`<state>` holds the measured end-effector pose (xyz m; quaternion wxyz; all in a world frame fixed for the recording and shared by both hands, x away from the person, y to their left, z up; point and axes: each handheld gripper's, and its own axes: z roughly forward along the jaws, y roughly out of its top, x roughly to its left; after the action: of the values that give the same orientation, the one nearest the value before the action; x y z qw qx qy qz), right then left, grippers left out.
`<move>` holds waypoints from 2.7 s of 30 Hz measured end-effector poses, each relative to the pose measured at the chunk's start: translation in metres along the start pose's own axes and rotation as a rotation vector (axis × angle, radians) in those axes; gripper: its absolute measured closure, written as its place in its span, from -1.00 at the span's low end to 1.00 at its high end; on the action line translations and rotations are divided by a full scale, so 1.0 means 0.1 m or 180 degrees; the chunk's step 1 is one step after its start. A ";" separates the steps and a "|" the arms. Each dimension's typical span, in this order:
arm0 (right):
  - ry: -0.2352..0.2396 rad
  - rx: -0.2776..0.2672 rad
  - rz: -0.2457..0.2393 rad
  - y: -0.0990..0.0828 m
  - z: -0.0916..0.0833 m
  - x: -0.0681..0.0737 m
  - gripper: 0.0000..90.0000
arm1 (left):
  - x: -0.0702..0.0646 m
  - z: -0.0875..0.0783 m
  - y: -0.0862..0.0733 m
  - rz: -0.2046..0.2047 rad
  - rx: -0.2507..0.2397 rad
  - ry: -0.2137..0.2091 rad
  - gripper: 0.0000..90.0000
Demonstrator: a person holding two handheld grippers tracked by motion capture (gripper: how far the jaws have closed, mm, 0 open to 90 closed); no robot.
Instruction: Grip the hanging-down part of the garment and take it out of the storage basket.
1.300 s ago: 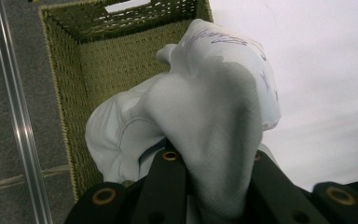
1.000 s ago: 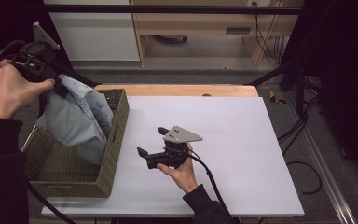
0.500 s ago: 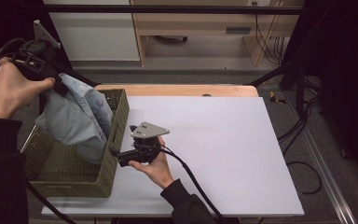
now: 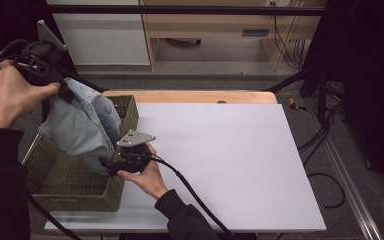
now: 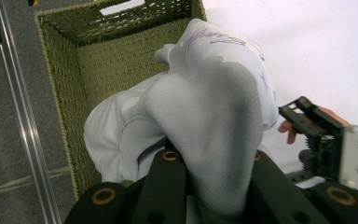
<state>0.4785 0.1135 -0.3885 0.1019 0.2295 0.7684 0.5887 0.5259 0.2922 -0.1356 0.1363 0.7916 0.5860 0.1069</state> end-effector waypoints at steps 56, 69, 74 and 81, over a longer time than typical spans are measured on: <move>-0.0486 -0.0565 -0.0501 0.88 -1.40 -0.19 0.93 | -0.15 -0.01 -0.03 0.0136 -0.0149 -0.0240 0.88; -0.0512 -0.0658 -0.0539 0.98 -1.53 -0.25 0.93 | -0.25 -0.01 0.00 0.0212 -0.0162 -0.0265 0.88; -0.0519 -0.0666 -0.0553 1.00 -1.55 -0.25 0.93 | -0.27 0.00 0.00 0.0223 -0.0162 -0.0251 0.88; -0.0402 -0.0305 -0.0442 0.59 -1.39 -0.32 0.92 | -0.27 0.01 -0.01 0.0233 -0.0135 -0.0255 0.88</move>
<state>0.4607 -0.0090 -0.2956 0.2015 0.2072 0.7455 0.6006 0.5172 0.2668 -0.1377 0.1724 0.8131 0.5483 0.0924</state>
